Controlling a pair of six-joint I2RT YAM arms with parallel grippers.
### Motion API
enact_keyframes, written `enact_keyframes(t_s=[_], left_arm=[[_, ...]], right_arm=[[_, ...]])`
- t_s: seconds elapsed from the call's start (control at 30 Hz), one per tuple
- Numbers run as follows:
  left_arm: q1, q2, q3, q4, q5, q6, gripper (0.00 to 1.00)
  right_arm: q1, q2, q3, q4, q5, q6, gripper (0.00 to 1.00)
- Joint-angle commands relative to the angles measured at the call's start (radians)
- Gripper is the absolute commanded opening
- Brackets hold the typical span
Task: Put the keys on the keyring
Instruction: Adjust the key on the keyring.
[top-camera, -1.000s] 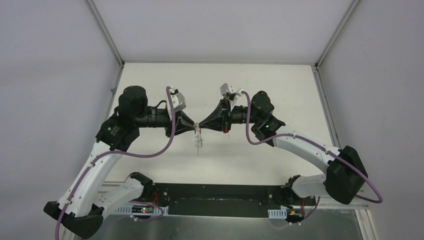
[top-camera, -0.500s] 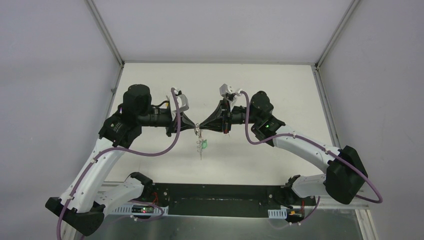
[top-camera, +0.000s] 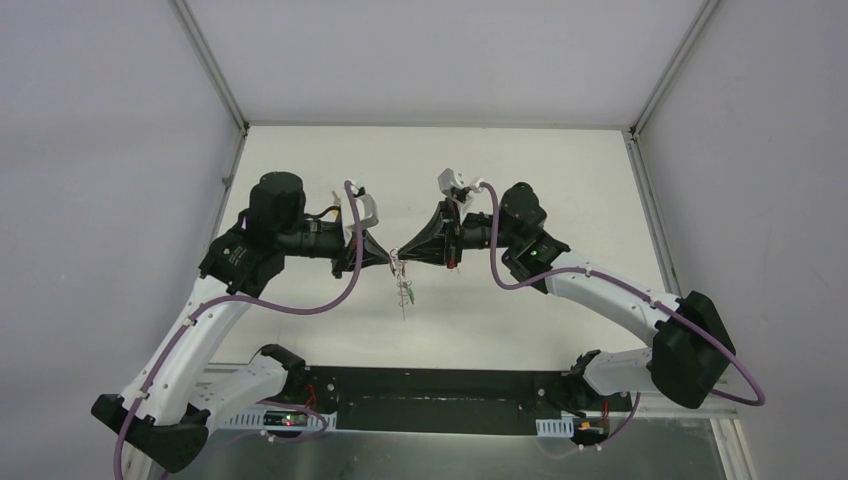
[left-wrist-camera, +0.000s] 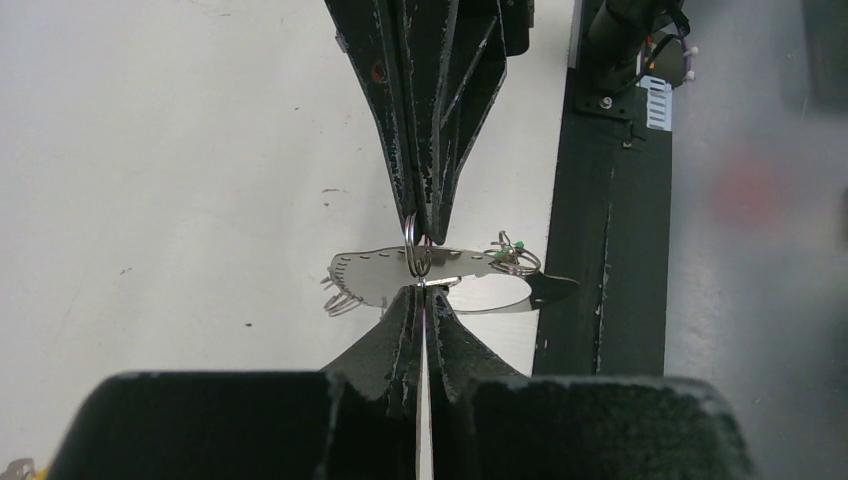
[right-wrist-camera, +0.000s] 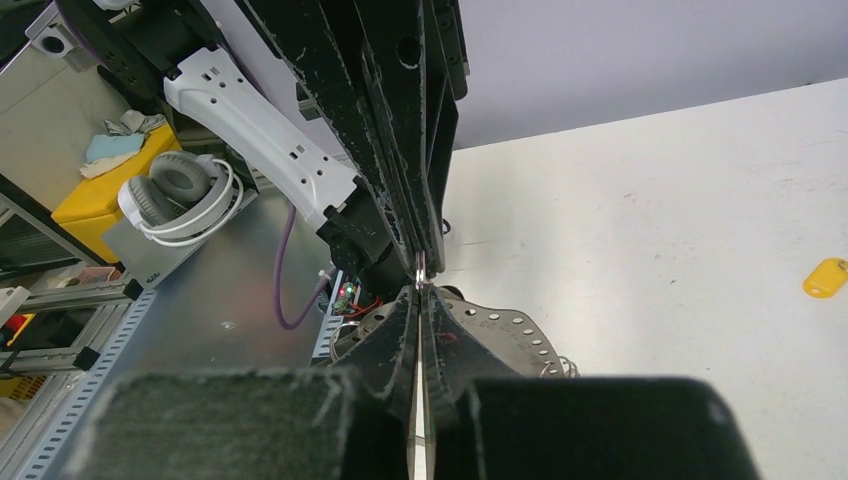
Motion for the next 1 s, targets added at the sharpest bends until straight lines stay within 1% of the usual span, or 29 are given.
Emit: enact_keyframes(t_s=[0.0,0.4,0.47,0.57,0.6,0.67,0.73,0.77,0.8,0.97], left_arm=[[-0.011,-0.007,-0.033,0.046,0.047,-0.029,0.00],[-0.067,-0.012,-0.085,0.139,0.006,-0.063,0.01],[-0.067,-0.037,-0.096,0.140,-0.033,-0.061,0.13],[-0.067,-0.080,-0.105,0.141,-0.116,-0.070,0.34],[-0.067,-0.091,-0.108,0.141,-0.149,-0.078,0.40],[-0.067,-0.105,-0.108,0.149,-0.198,-0.115,0.46],[-0.067,-0.105,-0.106,0.157,-0.216,-0.146,0.46],[-0.066,-0.102,-0.104,0.162,-0.216,-0.157,0.45],[-0.066,-0.100,-0.102,0.166,-0.211,-0.164,0.43],[-0.066,-0.102,-0.107,0.231,-0.186,-0.194,0.40]], right_arm=[[0.002,-0.008,0.040,0.125,0.000,0.022,0.00],[0.002,-0.005,0.039,0.130,0.001,0.025,0.00],[0.002,-0.008,0.036,0.130,0.001,0.024,0.00],[0.002,-0.012,0.034,0.130,0.001,0.024,0.00],[0.002,-0.013,0.033,0.130,0.000,0.024,0.00],[0.002,-0.015,0.033,0.130,0.000,0.026,0.00],[0.002,-0.015,0.033,0.130,0.000,0.027,0.00],[0.002,-0.015,0.033,0.130,0.000,0.027,0.00],[0.002,-0.015,0.034,0.130,0.000,0.027,0.00],[0.002,-0.015,0.034,0.130,-0.002,0.030,0.00]])
